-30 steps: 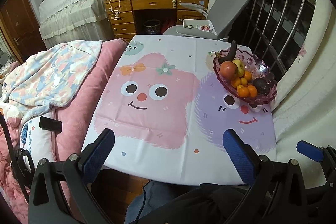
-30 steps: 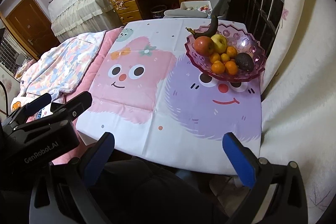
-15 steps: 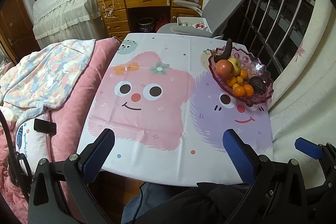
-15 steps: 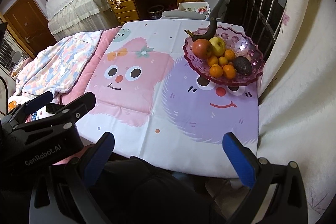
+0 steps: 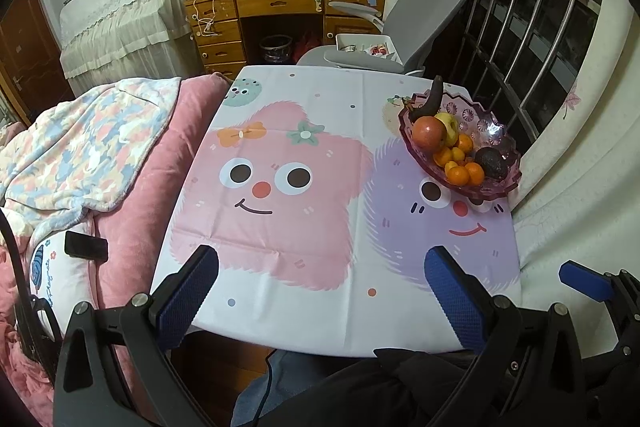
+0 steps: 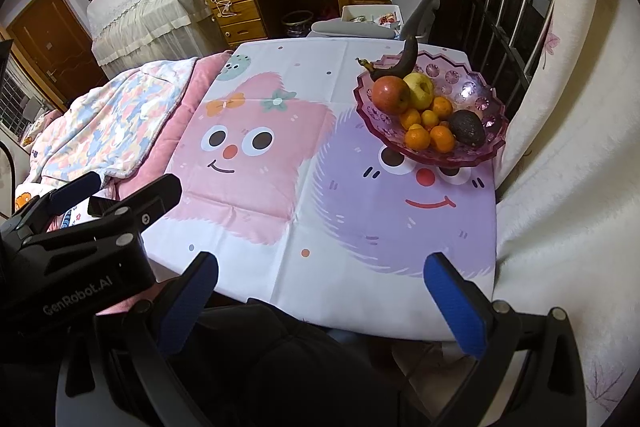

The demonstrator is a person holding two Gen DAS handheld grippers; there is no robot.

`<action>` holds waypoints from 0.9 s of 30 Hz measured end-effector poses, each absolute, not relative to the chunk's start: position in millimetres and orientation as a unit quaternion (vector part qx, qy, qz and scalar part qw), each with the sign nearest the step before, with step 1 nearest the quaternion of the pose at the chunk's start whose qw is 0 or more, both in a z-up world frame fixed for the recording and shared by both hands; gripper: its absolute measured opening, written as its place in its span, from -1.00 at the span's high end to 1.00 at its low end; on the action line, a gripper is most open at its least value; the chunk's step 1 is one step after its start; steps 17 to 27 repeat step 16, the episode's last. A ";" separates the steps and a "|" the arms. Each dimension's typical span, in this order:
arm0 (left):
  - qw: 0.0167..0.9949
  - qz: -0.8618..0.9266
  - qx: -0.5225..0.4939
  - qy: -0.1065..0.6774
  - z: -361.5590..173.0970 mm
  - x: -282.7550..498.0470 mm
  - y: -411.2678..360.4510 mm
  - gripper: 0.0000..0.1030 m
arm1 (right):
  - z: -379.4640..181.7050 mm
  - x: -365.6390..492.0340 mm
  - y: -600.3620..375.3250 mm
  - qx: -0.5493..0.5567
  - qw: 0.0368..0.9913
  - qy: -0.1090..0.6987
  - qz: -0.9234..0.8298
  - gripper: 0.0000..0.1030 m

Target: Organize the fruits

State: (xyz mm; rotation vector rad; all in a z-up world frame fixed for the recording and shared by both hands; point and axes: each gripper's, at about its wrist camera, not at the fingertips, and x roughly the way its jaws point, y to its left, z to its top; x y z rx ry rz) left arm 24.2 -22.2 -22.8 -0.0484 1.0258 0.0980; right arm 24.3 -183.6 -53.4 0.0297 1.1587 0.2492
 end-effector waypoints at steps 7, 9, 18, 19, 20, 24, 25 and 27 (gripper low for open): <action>0.871 0.043 -0.021 0.488 -22.8 26.4 -19.8 -0.99 | -53.0 25.1 -182.3 0.014 0.830 0.546 0.117 -1.00; 0.872 0.043 -0.021 0.487 -22.1 25.7 -19.1 -0.99 | -53.1 25.6 -182.1 0.014 0.829 0.546 0.116 -1.00; 0.874 0.042 -0.019 0.484 -18.8 24.5 -15.9 -0.99 | -53.1 24.9 -181.6 0.014 0.829 0.547 0.117 -1.00; 0.874 0.042 -0.019 0.484 -18.8 24.5 -15.9 -0.99 | -53.1 24.9 -181.6 0.014 0.829 0.547 0.117 -1.00; 0.874 0.042 -0.019 0.484 -18.8 24.5 -15.9 -0.99 | -53.1 24.9 -181.6 0.014 0.829 0.547 0.117 -1.00; 0.874 0.042 -0.019 0.484 -18.8 24.5 -15.9 -0.99 | -53.1 24.9 -181.6 0.014 0.829 0.547 0.117 -1.00; 0.874 0.042 -0.019 0.484 -18.8 24.5 -15.9 -0.99 | -53.1 24.9 -181.6 0.014 0.829 0.547 0.117 -1.00; 0.874 0.042 -0.019 0.484 -18.8 24.5 -15.9 -0.99 | -53.1 24.9 -181.6 0.014 0.829 0.547 0.117 -1.00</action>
